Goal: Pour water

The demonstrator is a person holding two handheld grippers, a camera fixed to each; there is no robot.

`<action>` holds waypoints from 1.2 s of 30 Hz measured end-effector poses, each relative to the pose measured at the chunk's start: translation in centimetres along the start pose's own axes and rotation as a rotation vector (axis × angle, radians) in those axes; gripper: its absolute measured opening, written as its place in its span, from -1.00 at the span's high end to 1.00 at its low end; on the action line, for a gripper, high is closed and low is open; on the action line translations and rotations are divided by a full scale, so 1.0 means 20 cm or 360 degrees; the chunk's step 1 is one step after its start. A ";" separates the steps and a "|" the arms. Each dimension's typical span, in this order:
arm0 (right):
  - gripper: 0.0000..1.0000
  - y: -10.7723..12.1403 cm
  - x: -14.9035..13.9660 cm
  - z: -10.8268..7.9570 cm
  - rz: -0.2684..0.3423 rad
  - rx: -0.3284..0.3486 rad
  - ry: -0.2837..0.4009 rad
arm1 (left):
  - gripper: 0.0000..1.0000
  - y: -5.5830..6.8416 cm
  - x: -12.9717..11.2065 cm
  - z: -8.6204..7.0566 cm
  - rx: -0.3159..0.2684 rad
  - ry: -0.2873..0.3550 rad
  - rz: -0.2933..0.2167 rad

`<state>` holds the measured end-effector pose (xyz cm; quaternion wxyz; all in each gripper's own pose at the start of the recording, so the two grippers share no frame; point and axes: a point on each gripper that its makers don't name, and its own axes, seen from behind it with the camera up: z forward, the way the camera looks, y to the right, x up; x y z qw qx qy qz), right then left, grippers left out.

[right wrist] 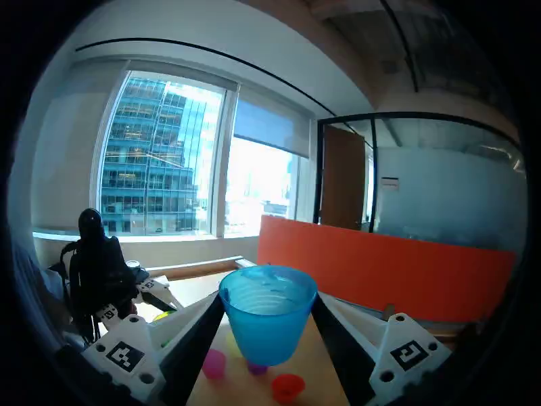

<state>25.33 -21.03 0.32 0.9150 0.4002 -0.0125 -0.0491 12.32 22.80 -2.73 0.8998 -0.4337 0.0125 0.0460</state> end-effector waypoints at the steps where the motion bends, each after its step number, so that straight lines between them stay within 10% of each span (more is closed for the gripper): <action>1: -0.82 0.00 -0.01 -0.01 -0.0002 0.0000 -0.0002 | -0.72 0.00 0.00 -0.01 0.0004 -0.0003 0.0002; 36: -0.84 -0.04 -0.44 -0.09 0.0054 0.0123 -0.0192 | -0.72 0.08 -0.26 -0.08 -0.0059 -0.0184 -0.0002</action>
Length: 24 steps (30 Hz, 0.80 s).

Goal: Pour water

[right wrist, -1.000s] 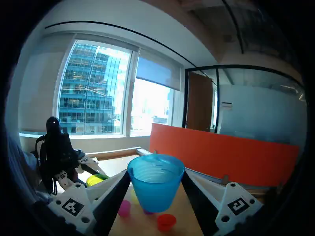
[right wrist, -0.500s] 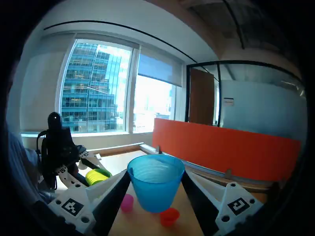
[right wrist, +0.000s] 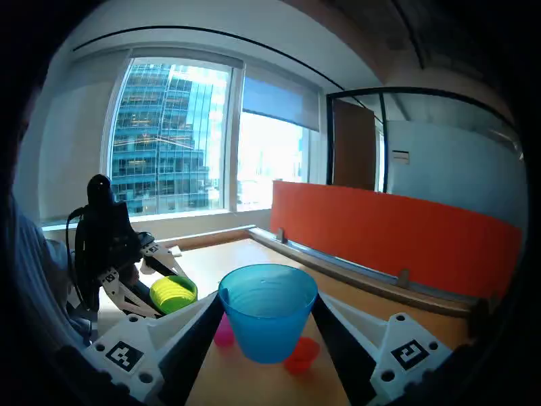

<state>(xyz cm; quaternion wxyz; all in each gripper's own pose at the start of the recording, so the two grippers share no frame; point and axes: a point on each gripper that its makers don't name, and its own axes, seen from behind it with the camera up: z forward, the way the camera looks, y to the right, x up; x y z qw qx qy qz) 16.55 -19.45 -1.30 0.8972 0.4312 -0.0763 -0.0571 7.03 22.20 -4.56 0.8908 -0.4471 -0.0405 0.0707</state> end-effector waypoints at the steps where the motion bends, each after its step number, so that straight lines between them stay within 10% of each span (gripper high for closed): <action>1: -0.83 0.00 -0.02 0.00 0.0000 0.0005 -0.0006 | -0.72 0.00 -0.02 0.00 -0.0004 -0.0010 -0.0002; 24: -0.84 -0.02 -0.41 0.05 -0.0017 0.0088 -0.0216 | -0.72 0.12 -0.35 0.12 -0.0116 -0.0242 0.0003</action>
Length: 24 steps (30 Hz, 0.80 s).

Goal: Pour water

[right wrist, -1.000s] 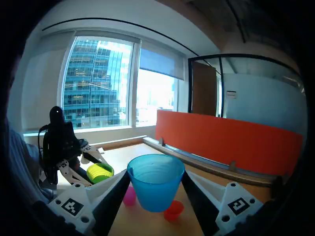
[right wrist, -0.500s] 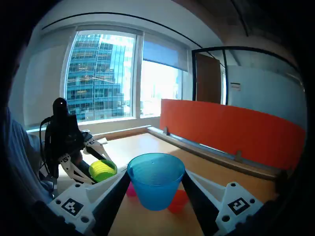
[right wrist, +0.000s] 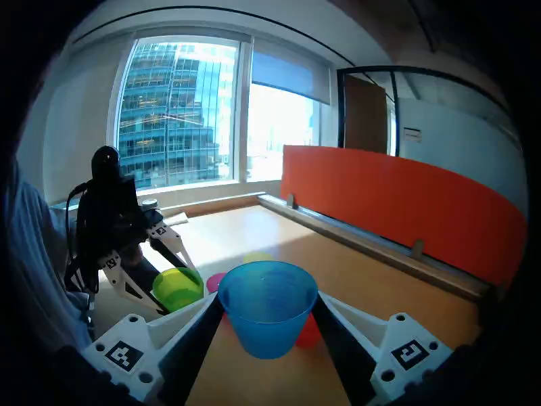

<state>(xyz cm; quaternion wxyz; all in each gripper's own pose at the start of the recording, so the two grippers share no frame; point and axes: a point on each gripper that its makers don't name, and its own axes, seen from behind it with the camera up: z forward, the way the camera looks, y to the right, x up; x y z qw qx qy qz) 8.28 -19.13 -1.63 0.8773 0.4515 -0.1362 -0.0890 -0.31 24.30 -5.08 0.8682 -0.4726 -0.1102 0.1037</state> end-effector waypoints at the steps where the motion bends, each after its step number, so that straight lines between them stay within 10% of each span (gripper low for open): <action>1: -0.85 0.00 -0.02 0.00 -0.0002 0.0004 -0.0009 | -0.72 0.00 -0.01 0.01 -0.0004 -0.0008 -0.0001; 24: -0.84 -0.02 -0.34 0.09 -0.0043 0.0059 -0.0196 | -0.72 0.00 -0.26 0.07 0.0009 -0.0158 -0.0030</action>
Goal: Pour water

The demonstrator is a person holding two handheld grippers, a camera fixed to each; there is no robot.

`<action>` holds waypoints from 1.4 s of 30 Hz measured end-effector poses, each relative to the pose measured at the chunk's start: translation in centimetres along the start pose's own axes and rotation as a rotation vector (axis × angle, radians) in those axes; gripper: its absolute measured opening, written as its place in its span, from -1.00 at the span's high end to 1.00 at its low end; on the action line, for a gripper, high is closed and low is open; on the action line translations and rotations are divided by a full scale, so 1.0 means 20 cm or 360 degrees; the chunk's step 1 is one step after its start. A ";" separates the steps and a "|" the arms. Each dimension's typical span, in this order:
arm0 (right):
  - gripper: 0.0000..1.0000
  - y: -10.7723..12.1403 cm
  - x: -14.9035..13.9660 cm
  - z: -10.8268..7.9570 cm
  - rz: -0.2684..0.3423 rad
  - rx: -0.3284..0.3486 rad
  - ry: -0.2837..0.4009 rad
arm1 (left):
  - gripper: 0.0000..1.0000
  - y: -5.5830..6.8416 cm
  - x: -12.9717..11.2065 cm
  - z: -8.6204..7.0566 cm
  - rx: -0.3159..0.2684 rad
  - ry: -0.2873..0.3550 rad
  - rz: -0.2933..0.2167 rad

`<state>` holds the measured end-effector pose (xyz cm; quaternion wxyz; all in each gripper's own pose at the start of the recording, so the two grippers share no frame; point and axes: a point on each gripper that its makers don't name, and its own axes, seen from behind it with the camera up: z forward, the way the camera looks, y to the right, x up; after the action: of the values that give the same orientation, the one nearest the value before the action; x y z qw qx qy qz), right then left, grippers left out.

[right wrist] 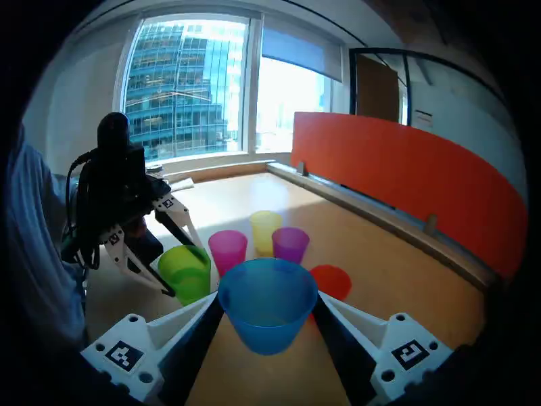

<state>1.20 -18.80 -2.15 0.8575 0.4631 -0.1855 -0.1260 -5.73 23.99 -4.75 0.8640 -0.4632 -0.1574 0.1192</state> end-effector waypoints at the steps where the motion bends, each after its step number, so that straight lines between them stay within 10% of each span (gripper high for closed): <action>1: -0.84 0.00 -0.01 0.00 -0.0001 0.0000 -0.0007 | -0.72 0.00 -0.01 0.00 0.0006 -0.0008 0.0000; 42: -0.84 -0.10 -0.29 0.11 0.0024 0.0058 -0.0156 | -0.72 -0.02 -0.20 0.03 -0.0008 -0.0173 0.0023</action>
<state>-5.17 -19.32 -3.98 0.8398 0.4704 -0.2330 -0.1385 -9.66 22.86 -4.69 0.8521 -0.4594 -0.2009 0.1501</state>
